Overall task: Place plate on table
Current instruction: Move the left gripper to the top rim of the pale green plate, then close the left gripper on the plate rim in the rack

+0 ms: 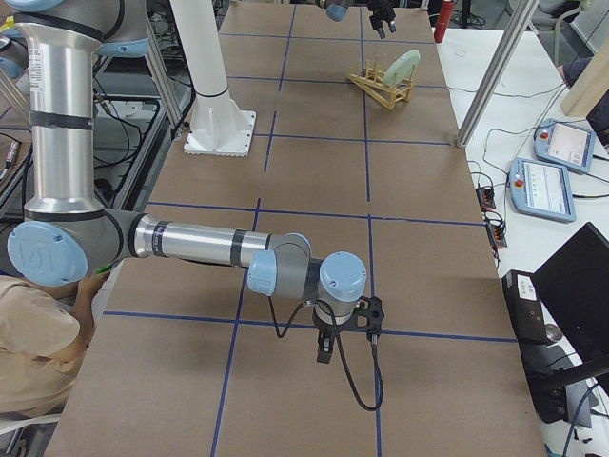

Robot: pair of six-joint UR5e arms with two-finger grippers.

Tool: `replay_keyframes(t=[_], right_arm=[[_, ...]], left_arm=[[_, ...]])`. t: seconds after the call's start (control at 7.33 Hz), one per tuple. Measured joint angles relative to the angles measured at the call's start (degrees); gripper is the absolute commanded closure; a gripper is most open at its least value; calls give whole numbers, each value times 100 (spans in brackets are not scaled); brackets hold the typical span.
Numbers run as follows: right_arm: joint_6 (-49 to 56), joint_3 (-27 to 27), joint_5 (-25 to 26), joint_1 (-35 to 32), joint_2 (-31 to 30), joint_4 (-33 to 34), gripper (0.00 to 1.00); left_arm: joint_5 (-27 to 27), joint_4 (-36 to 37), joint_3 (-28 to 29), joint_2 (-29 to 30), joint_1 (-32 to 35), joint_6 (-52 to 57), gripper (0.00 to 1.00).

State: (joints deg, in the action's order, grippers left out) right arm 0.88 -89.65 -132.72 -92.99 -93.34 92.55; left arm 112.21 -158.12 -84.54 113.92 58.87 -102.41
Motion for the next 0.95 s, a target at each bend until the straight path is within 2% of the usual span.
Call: replay_keyframes(t=[0.14, 0.55, 0.68, 0.82, 0.95], right_arm=[[0, 0, 0, 0, 0, 0, 0], [0, 0, 0, 0, 0, 0, 0], [0, 0, 0, 0, 0, 0, 0], [0, 0, 0, 0, 0, 0, 0], [0, 0, 0, 0, 0, 0, 0]], left_arm=[[-449, -333, 293, 253, -134, -144, 10], [-1131, -523, 722, 662, -409, -292, 23], [-1201, -507, 777, 679, -506, -256, 42], [-1228, -492, 812, 682, -556, -213, 89], [-1234, -484, 824, 687, -575, -167, 100]])
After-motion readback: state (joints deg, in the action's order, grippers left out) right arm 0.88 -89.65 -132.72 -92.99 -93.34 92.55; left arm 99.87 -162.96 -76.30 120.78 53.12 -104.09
